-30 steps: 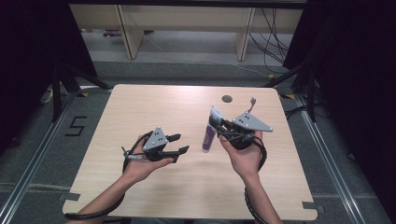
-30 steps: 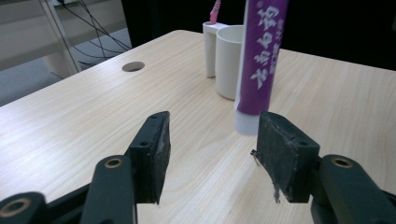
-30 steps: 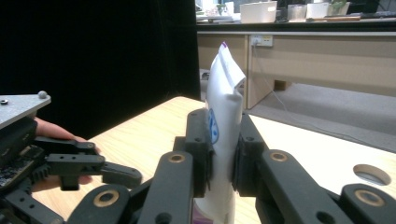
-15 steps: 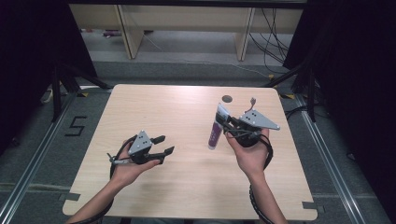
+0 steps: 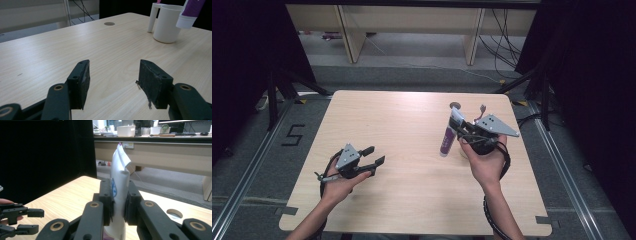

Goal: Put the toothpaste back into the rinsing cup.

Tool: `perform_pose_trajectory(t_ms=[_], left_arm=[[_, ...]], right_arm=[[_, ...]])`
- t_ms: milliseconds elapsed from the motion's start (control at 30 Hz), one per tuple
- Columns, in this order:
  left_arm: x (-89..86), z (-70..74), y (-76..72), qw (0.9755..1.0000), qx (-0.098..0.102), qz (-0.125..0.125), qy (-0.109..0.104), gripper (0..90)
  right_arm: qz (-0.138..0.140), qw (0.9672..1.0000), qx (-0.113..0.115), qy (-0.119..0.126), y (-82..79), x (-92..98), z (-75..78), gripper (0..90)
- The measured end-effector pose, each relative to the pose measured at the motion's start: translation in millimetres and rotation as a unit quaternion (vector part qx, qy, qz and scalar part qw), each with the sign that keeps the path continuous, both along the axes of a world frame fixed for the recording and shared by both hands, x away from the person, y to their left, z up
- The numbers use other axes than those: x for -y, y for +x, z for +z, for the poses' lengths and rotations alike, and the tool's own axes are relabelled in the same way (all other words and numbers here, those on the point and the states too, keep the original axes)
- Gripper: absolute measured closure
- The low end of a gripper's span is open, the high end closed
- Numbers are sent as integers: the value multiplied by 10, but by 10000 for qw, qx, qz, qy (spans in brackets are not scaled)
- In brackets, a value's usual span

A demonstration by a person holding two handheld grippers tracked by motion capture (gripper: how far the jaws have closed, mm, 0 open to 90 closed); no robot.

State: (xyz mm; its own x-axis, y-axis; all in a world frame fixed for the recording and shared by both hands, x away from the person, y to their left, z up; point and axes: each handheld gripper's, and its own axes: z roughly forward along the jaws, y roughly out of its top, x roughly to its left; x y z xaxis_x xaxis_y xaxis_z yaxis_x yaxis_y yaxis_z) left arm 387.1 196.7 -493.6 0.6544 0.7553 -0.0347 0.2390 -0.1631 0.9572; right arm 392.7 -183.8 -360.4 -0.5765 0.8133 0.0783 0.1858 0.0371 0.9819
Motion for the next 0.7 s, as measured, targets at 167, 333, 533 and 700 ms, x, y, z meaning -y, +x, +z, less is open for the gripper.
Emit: perform_pose_trajectory(t_ms=[167, 333, 533, 700], left_arm=[[-56, -84, 4, 9999, 48, 141, -50, 420], [-91, -163, 10, 9996, 56, 252, -139, 417], [-117, -222, 18, 9991, 96, 354, -201, 410], [-94, -270, 25, 9990, 168, 353, -228, 400]], right_arm=[[-83, 10000, -8, 18, 2, 50, 46, 800], [-133, 9999, 15, 56, 19, 88, 79, 800], [-234, 9997, 28, 71, 44, 145, 135, 800], [-289, 9996, 63, 41, 62, 180, 191, 800]])
